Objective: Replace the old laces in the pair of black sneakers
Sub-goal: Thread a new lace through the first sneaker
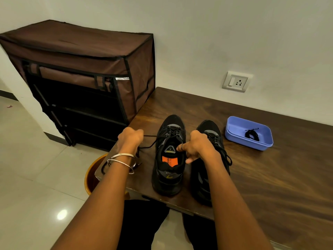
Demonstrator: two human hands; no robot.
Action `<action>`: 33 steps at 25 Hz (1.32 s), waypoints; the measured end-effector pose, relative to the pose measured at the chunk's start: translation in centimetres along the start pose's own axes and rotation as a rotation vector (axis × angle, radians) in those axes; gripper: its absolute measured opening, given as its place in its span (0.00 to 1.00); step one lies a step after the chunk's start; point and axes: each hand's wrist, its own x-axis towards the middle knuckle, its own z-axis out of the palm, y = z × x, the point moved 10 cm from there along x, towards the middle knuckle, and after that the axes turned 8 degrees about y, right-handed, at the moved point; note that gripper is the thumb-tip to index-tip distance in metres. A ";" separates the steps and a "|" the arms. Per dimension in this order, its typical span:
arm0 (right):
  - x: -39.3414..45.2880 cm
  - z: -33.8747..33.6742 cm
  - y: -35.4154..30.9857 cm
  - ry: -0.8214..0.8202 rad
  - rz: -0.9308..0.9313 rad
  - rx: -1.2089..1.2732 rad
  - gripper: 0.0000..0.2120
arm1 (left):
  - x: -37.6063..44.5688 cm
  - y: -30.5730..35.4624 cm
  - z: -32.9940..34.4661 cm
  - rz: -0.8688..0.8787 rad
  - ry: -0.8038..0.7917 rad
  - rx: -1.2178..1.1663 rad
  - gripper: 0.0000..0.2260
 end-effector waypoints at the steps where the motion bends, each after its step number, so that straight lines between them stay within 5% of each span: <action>1: 0.0 -0.1 0.0 0.007 0.004 0.006 0.17 | -0.2 -0.4 -0.1 -0.011 -0.003 0.083 0.23; 8: -0.1 -0.2 -0.2 -0.002 0.007 -0.011 0.19 | -1.3 0.3 0.7 0.079 -0.044 0.570 0.19; 14: -0.4 0.4 -0.9 -0.067 -0.117 -0.193 0.17 | -3.2 6.2 3.4 0.571 -0.049 0.416 0.12; 20: -0.4 0.3 -1.0 -0.089 -0.130 -0.246 0.18 | -3.0 5.7 3.7 0.536 -0.188 0.360 0.04; 25: -0.5 0.3 -1.0 -0.083 -0.117 -0.229 0.16 | -4.0 6.9 3.0 0.587 -0.127 0.314 0.05; 27: -0.6 0.5 -0.9 -0.091 -0.099 -0.180 0.15 | -4.2 7.5 2.4 0.534 -0.124 0.116 0.03; 30: -1.0 0.5 -0.7 -0.110 -0.068 -0.143 0.16 | -4.4 8.2 -0.6 0.353 -0.187 -0.573 0.04; 33: -0.5 -0.6 -1.4 -0.022 -0.138 -0.201 0.18 | -5.7 8.4 -0.6 0.056 -0.511 -1.074 0.12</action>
